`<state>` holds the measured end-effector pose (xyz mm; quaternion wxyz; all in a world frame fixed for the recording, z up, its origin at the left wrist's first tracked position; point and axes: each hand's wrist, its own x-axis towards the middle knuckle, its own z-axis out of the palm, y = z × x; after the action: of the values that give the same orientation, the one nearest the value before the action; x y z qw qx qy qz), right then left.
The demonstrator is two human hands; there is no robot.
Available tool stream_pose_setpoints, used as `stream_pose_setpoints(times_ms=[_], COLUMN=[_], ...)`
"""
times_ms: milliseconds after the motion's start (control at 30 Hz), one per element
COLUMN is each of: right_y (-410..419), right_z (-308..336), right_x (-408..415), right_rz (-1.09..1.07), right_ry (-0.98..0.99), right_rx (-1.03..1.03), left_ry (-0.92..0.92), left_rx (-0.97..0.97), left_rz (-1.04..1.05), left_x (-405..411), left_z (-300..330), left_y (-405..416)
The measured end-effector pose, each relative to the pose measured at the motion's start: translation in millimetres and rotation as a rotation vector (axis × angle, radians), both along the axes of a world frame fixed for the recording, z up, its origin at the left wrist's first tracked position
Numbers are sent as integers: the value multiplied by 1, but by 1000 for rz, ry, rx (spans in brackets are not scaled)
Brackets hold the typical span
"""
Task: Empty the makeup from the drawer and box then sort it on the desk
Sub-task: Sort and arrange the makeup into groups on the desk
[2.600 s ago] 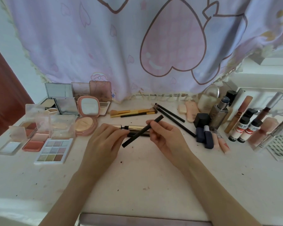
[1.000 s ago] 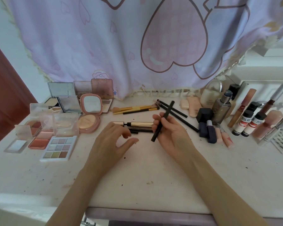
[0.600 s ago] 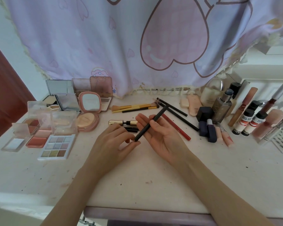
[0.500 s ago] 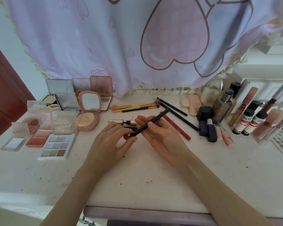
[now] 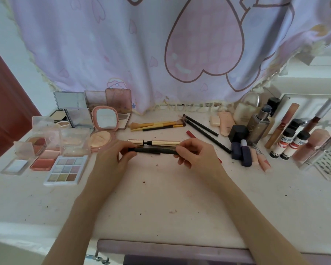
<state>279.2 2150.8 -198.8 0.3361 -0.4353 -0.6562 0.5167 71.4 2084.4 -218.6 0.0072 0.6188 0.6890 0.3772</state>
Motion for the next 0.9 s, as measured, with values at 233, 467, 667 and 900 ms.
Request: stream_pose_setpoints(times_ms=[233,467,667,900], right_y=[4,2,5,9], right_z=[-12,-26,-33,-32], right_x=[-2,-16,-22,-23], right_rz=[-42,24,32,13], right_ry=[-231,-370,-480,-472], right_rx=[389,578,775,760], left_ry=[54,70,134,202], left_rx=[-153,-114,-112,-46], left_rz=[-26,-50,-98,-76], left_x=[-2,4,4,3], left_z=[-2,-10,-10,-13], left_y=[-26,-14,-3,10])
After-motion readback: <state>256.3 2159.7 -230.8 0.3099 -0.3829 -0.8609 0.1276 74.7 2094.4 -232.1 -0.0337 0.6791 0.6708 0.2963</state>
